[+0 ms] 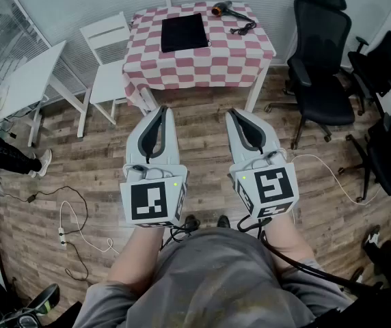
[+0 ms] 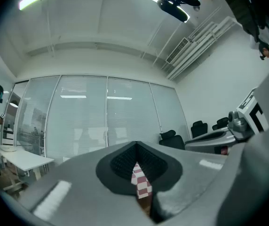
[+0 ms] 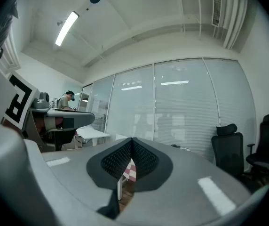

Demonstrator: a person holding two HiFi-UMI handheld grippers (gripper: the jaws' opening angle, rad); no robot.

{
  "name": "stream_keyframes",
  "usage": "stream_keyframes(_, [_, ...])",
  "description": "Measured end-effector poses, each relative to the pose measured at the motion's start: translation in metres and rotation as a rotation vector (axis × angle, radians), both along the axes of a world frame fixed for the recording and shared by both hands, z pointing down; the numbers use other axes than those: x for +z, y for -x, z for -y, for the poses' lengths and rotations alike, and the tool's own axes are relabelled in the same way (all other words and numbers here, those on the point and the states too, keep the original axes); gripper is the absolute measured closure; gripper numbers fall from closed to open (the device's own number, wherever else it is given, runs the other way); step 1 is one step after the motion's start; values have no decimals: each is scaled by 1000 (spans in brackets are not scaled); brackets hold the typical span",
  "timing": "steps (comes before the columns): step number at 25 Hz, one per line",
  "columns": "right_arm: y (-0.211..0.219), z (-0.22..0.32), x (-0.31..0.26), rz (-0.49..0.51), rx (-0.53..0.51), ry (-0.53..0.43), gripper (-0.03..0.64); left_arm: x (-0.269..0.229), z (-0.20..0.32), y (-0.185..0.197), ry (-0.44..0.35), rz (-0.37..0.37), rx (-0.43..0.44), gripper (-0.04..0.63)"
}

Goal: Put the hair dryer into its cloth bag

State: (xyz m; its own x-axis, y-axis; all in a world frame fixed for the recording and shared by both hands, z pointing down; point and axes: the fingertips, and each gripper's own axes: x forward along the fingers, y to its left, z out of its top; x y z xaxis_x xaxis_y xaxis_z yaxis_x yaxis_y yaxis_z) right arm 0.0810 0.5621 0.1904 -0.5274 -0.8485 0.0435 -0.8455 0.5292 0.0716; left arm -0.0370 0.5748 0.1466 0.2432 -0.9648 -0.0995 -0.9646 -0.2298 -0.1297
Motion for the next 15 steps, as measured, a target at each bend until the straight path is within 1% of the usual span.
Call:
stream_keyframes(11, [-27,-2,3,11,-22,-7,592,5,-4,-30,4,10,-7,595])
stream_keyframes(13, [-35,-4,7,12,-26,1,592,8,-7,-37,14,10,-14,595])
stream_keyframes(15, [-44,-4,9,33,-26,16,592,9,-7,-44,20,13,-21,595])
